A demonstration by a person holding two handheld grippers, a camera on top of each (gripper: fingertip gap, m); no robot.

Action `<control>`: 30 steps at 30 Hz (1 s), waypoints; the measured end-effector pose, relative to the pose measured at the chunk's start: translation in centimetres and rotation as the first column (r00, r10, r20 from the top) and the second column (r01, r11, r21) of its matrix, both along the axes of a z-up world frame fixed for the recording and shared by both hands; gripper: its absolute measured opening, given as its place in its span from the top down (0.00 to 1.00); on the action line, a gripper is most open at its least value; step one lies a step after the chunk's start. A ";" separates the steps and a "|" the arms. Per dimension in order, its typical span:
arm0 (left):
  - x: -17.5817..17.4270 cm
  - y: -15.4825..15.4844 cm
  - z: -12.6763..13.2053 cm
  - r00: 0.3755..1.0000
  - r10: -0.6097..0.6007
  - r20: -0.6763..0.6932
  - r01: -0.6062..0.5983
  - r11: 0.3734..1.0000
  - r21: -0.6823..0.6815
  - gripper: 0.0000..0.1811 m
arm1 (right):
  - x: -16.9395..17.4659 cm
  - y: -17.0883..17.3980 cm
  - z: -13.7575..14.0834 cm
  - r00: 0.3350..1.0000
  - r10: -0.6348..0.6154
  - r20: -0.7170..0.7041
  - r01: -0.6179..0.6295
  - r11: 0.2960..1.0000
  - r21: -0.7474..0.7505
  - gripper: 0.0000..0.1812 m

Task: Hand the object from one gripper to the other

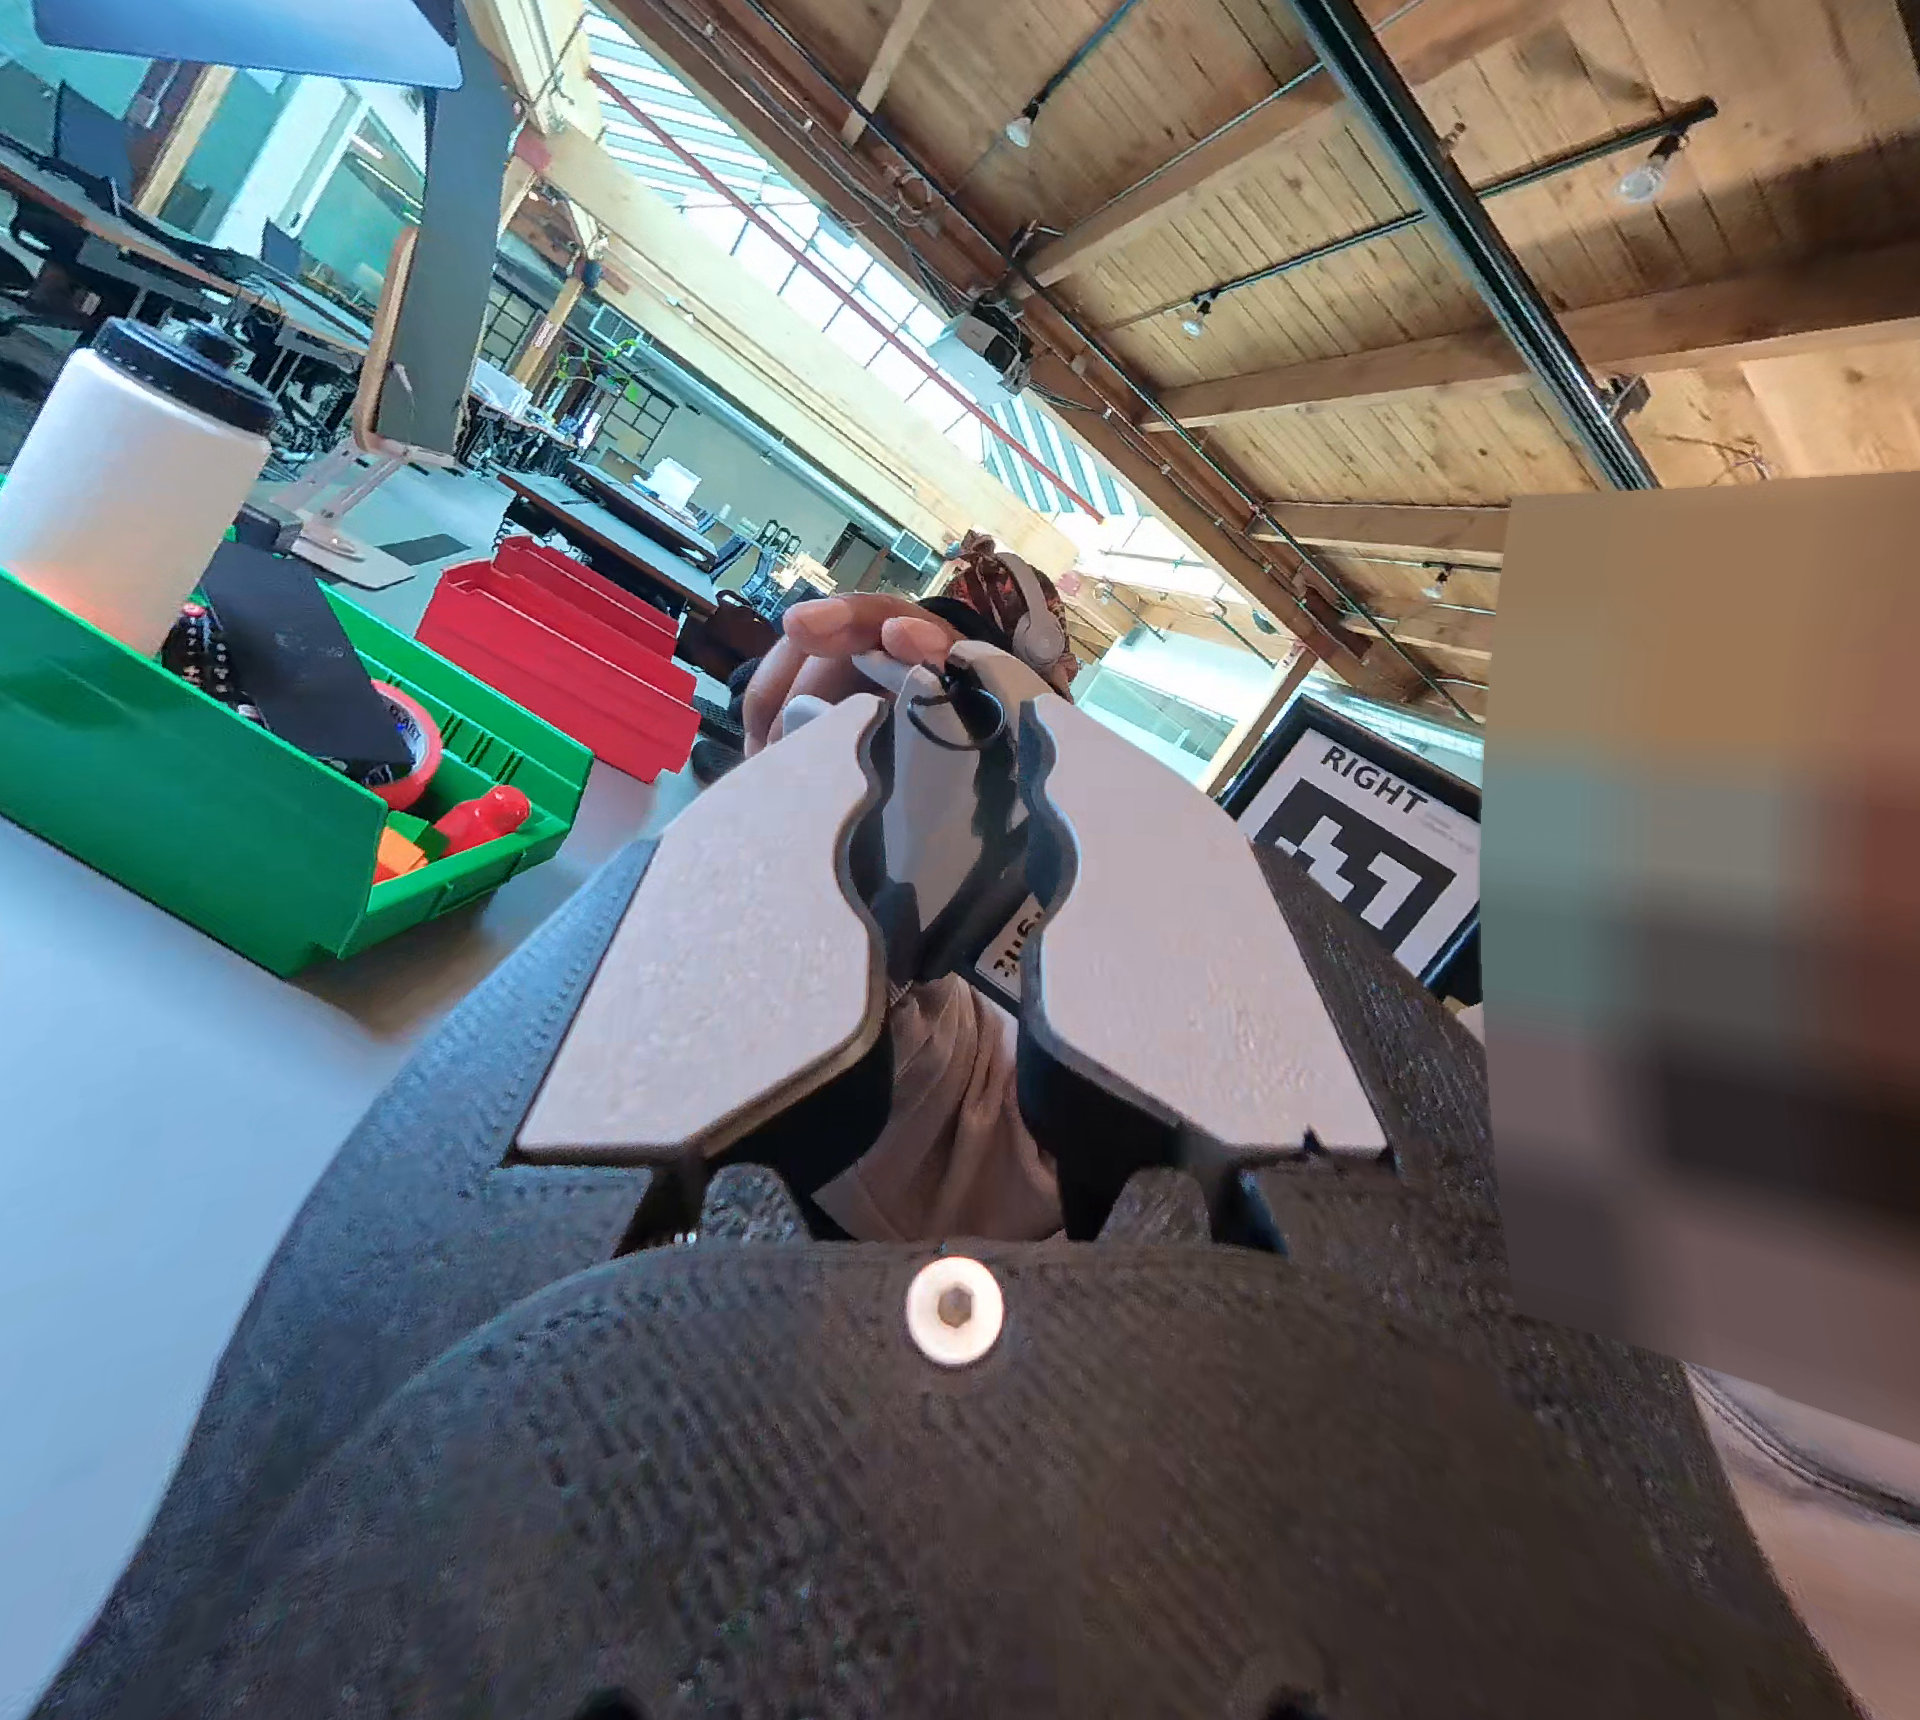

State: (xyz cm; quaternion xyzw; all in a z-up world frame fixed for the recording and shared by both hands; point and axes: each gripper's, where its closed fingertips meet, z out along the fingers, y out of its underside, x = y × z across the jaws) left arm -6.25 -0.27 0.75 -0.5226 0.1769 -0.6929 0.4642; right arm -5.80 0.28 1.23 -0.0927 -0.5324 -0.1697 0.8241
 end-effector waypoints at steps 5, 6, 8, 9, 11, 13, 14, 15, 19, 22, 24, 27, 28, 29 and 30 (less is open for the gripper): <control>-0.2 0.3 -0.3 0.996 0.065 -0.059 -0.062 0.997 0.045 0.99 | -0.4 0.2 -0.6 1.000 0.022 0.004 -0.022 0.999 -0.045 0.98; -0.2 0.3 -0.3 0.992 0.090 -0.084 -0.084 0.993 0.078 0.99 | -0.4 0.3 -0.6 0.999 0.038 0.000 -0.038 0.996 -0.078 0.98; -0.1 0.4 -0.4 0.974 0.171 -0.149 -0.146 0.976 0.163 0.99 | -0.4 0.6 -0.7 0.995 0.098 -0.010 -0.099 0.975 -0.197 0.96; -0.1 0.4 -0.5 0.960 0.219 -0.177 -0.179 0.960 0.214 0.99 | -0.4 0.8 -0.8 0.991 0.130 -0.016 -0.129 0.953 -0.273 0.96; -0.4 0.4 -0.1 0.933 0.306 -0.192 -0.241 0.923 0.300 0.99 | -0.1 1.1 -0.2 0.981 0.180 -0.076 -0.195 0.891 -0.410 0.92; -0.9 0.4 0.6 0.913 0.375 -0.160 -0.301 0.884 0.357 0.99 | 0.0 1.0 0.1 0.955 0.262 -0.139 -0.294 0.772 -0.563 0.90; -1.3 0.5 0.9 0.902 0.409 -0.138 -0.334 0.865 0.375 0.99 | 0.0 1.0 0.4 0.939 0.291 -0.185 -0.340 0.694 -0.634 0.90; -1.7 0.5 1.3 0.892 0.438 -0.111 -0.366 0.845 0.389 1.00 | 0.0 0.7 0.4 0.914 0.333 -0.232 -0.395 0.593 -0.702 0.90; -2.4 -0.1 2.5 0.887 0.458 0.047 -0.437 0.805 0.400 0.99 | -1.5 -0.6 0.0 0.779 0.410 -0.474 -0.540 0.056 -0.840 0.87; -1.8 -0.6 2.5 0.900 0.417 0.131 -0.434 0.815 0.385 0.99 | -2.5 -1.4 -0.4 0.686 0.386 -0.617 -0.550 -0.280 -0.786 0.86; -1.2 -0.8 2.1 0.906 0.394 0.157 -0.423 0.823 0.378 0.99 | -2.5 -1.5 -0.2 0.638 0.358 -0.682 -0.560 -0.393 -0.729 0.92; -1.0 -0.6 1.7 0.903 0.387 0.186 -0.429 0.827 0.363 0.99 | -2.2 -1.6 0.2 0.612 0.346 -0.711 -0.554 -0.454 -0.698 1.00; -1.1 -0.4 1.6 0.903 0.390 0.182 -0.430 0.829 0.357 0.99 | -2.3 -1.4 0.0 0.629 0.343 -0.698 -0.548 -0.442 -0.711 1.00; -1.1 -0.1 1.4 0.904 0.392 0.170 -0.427 0.836 0.345 0.99 | -2.3 -1.2 -0.1 0.646 0.345 -0.680 -0.551 -0.405 -0.729 1.00; -1.1 0.3 1.1 0.908 0.393 0.147 -0.419 0.849 0.322 1.00 | -2.2 -0.7 -0.1 0.665 0.340 -0.665 -0.569 -0.345 -0.746 1.00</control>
